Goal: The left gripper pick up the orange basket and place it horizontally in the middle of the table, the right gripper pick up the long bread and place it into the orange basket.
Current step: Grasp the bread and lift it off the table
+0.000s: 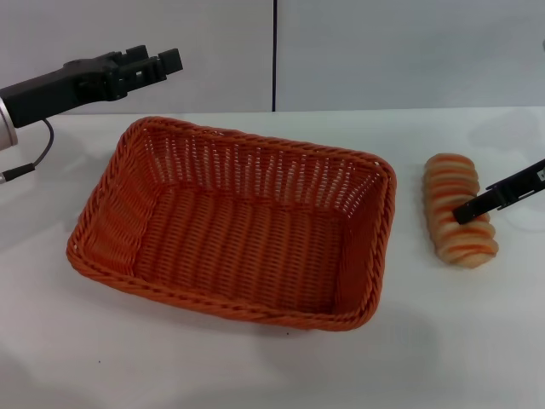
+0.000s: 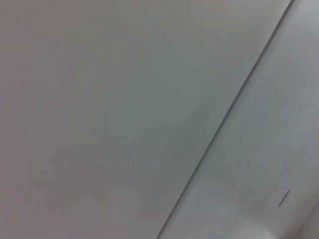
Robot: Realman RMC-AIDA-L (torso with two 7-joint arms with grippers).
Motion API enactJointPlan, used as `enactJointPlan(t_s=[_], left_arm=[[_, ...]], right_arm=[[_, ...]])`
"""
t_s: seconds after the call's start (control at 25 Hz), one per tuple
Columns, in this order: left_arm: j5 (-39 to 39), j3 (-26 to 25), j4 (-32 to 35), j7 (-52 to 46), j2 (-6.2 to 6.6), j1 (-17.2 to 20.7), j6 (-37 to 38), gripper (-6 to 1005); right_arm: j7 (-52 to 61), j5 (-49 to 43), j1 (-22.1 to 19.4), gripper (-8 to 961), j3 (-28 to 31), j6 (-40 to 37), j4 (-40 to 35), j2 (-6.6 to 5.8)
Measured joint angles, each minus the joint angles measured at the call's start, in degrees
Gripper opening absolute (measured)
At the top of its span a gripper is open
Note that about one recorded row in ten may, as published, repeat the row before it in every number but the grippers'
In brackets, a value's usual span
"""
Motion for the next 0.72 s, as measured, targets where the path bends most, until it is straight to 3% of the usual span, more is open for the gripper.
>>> enactJointPlan(t_s=[0.4,0.52,0.72], left_arm=[[0.0,0.0,0.0,0.0,0.04,0.2,0.0,781],[0.0,0.0,0.0,0.0,0.05,0.2,0.0,781],[0.0,0.0,0.0,0.0,0.08,0.1,0.0,781]], right_arm=[[0.0,0.0,-1.7,356,0.3,-1.2,-3.9,0.4],[0.0,0.2,-2.4,297,0.5,-2.0,-5.7,0.63],[0.3,0.4,-4.9,268,2.0,-4.1,-11.7,1.65]])
